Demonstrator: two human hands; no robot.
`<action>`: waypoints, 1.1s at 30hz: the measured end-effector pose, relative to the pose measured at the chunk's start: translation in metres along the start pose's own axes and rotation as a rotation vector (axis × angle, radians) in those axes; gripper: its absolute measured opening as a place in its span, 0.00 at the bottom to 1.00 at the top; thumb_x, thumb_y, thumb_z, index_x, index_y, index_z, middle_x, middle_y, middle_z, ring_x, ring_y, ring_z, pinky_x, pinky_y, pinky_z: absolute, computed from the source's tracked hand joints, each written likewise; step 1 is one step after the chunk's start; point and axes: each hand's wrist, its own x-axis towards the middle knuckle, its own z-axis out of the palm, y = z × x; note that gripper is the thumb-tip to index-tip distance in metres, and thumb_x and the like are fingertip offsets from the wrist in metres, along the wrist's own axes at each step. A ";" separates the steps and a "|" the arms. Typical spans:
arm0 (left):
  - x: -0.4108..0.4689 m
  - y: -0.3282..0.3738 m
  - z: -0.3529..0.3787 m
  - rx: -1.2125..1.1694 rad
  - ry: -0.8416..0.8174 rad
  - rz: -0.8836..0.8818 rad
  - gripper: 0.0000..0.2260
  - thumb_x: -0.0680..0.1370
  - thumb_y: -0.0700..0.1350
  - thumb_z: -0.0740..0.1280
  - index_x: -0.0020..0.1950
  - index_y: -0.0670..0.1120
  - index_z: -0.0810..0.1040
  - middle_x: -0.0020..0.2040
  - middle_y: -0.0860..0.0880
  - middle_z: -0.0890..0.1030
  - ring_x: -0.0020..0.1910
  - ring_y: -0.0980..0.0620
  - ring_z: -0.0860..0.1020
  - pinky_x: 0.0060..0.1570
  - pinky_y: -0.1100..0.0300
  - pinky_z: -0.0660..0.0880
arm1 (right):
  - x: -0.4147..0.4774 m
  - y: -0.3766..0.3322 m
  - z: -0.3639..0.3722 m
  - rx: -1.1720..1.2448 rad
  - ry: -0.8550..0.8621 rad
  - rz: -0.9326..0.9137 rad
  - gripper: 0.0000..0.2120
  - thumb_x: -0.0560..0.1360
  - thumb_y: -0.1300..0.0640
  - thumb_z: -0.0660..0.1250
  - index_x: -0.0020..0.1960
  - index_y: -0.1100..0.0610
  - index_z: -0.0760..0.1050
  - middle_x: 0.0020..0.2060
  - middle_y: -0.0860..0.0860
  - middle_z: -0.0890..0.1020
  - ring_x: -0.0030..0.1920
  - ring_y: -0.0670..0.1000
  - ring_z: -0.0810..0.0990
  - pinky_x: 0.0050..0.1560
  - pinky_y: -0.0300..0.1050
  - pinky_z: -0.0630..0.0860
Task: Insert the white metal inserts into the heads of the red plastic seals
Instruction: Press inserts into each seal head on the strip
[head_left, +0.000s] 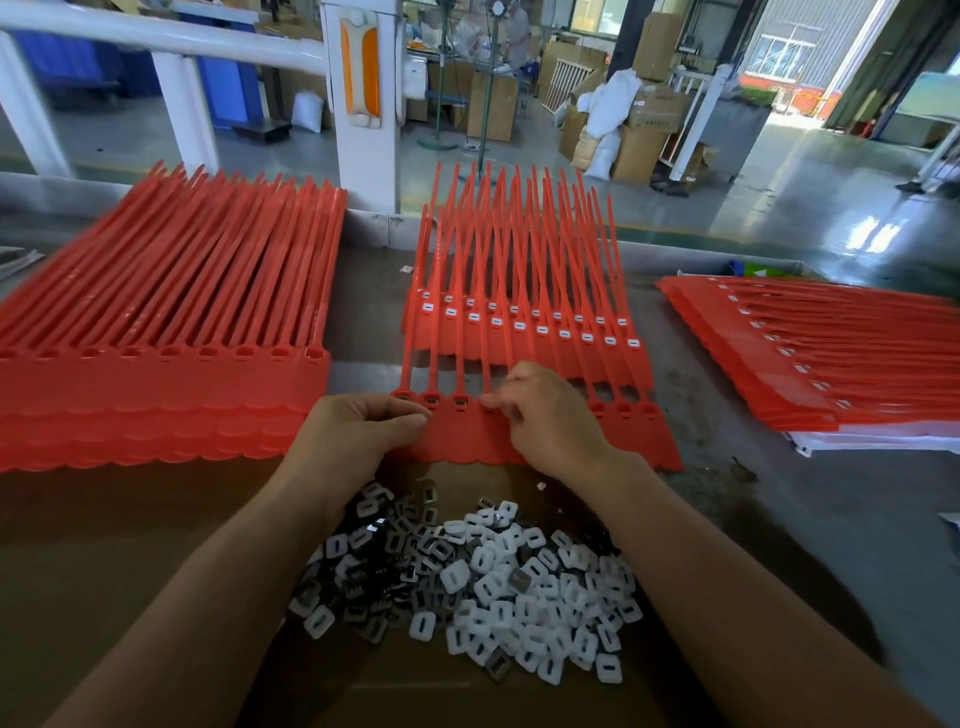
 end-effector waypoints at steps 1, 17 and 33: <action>0.000 0.000 0.000 0.010 0.003 0.003 0.04 0.73 0.40 0.69 0.40 0.45 0.83 0.36 0.47 0.84 0.34 0.52 0.82 0.30 0.65 0.76 | -0.002 0.001 0.001 -0.016 -0.011 -0.012 0.18 0.75 0.69 0.60 0.61 0.57 0.77 0.52 0.51 0.75 0.54 0.50 0.72 0.54 0.42 0.71; 0.002 -0.002 0.002 0.036 0.035 0.020 0.05 0.72 0.41 0.69 0.37 0.47 0.83 0.37 0.50 0.84 0.36 0.55 0.82 0.32 0.67 0.74 | -0.008 0.006 -0.007 0.029 -0.107 -0.011 0.19 0.78 0.66 0.56 0.68 0.56 0.70 0.60 0.50 0.71 0.62 0.49 0.67 0.57 0.33 0.60; 0.000 0.000 0.002 -0.054 0.009 0.003 0.04 0.72 0.38 0.68 0.39 0.43 0.82 0.33 0.47 0.83 0.28 0.56 0.80 0.25 0.70 0.73 | -0.034 -0.007 -0.045 0.313 -0.494 -0.060 0.12 0.72 0.60 0.69 0.40 0.43 0.76 0.36 0.36 0.78 0.38 0.30 0.76 0.41 0.23 0.70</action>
